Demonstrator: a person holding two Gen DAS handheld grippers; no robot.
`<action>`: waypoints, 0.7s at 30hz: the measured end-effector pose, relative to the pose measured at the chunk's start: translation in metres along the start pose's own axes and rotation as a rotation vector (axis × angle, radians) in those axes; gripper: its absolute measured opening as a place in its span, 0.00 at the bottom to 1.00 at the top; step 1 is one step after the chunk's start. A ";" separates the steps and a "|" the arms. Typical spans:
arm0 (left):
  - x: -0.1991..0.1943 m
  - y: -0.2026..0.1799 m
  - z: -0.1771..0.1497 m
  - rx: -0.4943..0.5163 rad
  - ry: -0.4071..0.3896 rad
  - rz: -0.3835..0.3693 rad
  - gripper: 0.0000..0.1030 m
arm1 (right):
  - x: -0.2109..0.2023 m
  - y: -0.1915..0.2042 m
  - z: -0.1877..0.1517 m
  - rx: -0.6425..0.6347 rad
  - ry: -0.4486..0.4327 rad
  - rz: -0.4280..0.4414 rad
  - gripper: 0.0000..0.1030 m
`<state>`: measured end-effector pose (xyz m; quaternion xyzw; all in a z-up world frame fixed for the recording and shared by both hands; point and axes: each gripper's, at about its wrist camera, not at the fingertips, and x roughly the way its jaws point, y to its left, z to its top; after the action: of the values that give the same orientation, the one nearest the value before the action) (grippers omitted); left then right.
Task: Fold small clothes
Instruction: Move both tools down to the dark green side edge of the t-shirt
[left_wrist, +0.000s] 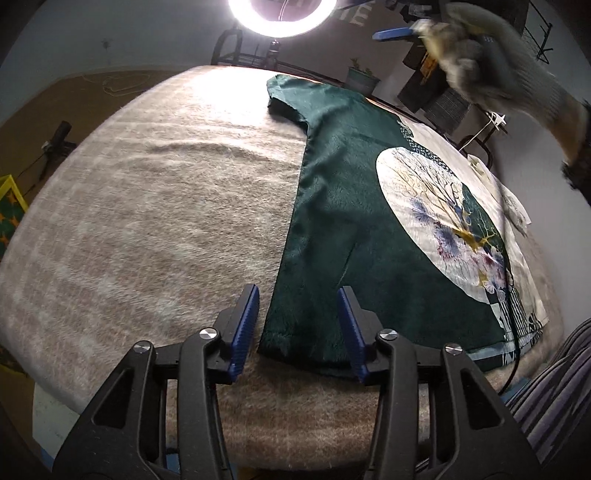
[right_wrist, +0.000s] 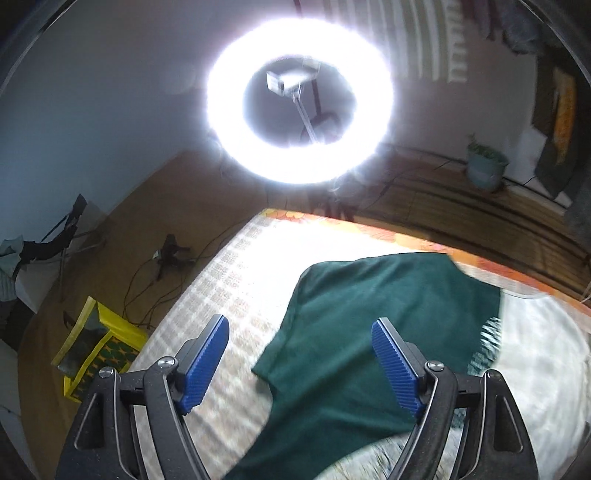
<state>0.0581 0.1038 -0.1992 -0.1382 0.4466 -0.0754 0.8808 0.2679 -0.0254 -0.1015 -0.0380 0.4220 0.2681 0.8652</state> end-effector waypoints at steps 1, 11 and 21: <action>0.001 0.000 0.000 -0.003 0.002 -0.004 0.40 | 0.011 0.000 0.003 0.003 0.013 -0.002 0.79; 0.010 0.004 0.006 -0.022 -0.006 -0.030 0.19 | 0.133 0.015 0.023 -0.005 0.164 -0.019 0.70; 0.000 0.010 0.000 -0.050 -0.008 -0.028 0.40 | 0.185 0.024 0.015 -0.118 0.305 -0.123 0.57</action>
<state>0.0583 0.1134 -0.2025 -0.1665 0.4429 -0.0759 0.8777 0.3588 0.0795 -0.2271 -0.1547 0.5286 0.2301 0.8023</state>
